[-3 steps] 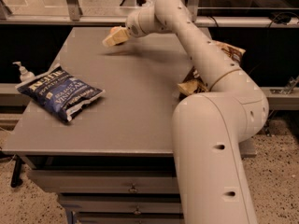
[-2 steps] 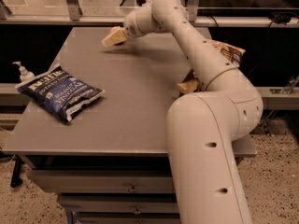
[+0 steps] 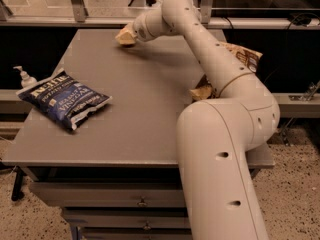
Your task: Move orange near blue chip bag
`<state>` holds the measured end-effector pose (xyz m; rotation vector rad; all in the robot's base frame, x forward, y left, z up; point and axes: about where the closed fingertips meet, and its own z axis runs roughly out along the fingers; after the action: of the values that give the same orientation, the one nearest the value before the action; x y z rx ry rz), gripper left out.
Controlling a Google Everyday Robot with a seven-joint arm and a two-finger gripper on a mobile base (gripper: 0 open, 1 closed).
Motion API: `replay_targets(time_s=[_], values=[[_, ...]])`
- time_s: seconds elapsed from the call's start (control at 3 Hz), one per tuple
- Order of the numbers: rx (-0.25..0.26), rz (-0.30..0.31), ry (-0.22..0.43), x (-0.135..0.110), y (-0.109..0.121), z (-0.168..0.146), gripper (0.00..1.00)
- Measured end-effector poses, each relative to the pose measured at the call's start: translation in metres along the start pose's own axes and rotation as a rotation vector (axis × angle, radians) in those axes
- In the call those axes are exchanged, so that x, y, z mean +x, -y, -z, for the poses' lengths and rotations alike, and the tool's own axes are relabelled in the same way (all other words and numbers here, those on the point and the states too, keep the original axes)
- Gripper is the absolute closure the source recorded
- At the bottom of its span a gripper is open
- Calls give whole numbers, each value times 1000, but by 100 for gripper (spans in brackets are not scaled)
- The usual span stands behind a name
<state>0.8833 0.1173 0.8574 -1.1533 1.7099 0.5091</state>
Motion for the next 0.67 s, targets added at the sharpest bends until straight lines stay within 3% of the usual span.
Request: replay_targets(time_s=[0.33, 0.67], values=[[-11, -3, -20, 8, -3, 6, 82], [-22, 14, -6, 1, -9, 24, 100]])
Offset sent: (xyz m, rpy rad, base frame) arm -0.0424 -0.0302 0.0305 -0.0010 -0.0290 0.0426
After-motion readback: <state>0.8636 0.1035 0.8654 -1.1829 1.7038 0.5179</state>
